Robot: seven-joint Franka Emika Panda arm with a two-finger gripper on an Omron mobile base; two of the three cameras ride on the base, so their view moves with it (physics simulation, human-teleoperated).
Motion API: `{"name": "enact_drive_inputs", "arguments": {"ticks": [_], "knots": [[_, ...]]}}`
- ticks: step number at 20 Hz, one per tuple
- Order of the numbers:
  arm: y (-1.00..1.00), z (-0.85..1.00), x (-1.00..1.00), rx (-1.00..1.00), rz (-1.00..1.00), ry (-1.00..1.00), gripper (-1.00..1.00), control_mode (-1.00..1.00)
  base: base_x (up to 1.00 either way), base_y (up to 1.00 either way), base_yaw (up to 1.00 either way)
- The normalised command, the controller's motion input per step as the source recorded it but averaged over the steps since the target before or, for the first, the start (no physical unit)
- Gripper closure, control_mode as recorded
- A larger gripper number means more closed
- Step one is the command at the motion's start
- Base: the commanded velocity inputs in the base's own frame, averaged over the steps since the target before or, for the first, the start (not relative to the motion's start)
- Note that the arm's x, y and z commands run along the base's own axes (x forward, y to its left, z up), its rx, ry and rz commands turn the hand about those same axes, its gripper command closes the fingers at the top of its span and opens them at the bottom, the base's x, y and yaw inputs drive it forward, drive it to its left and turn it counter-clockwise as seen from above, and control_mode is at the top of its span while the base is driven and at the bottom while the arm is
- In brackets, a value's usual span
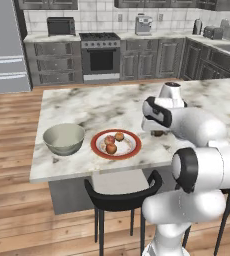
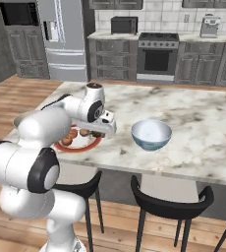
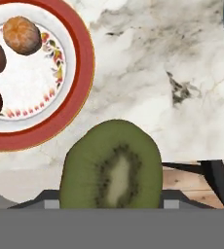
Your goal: Take the fruits from the plate on the dining counter and place two fruits in each bowl.
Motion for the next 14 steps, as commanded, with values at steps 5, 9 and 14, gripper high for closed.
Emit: {"name": "enact_drive_inputs", "arguments": {"ticks": [5, 9, 14], "knots": [[-0.55, 0.40, -0.05, -0.04, -0.21, 0.12, 1.00, -1.00, 0.00, 0.00, 0.00], [-0.59, 0.34, 0.35, -0.01, -0.15, 0.09, 1.00, -1.00, 0.00, 0.00, 0.00], [-0.74, 0.24, 0.53, 0.01, -0.05, 0.13, 1.00, -1.00, 0.00, 0.00, 0.00]]}}
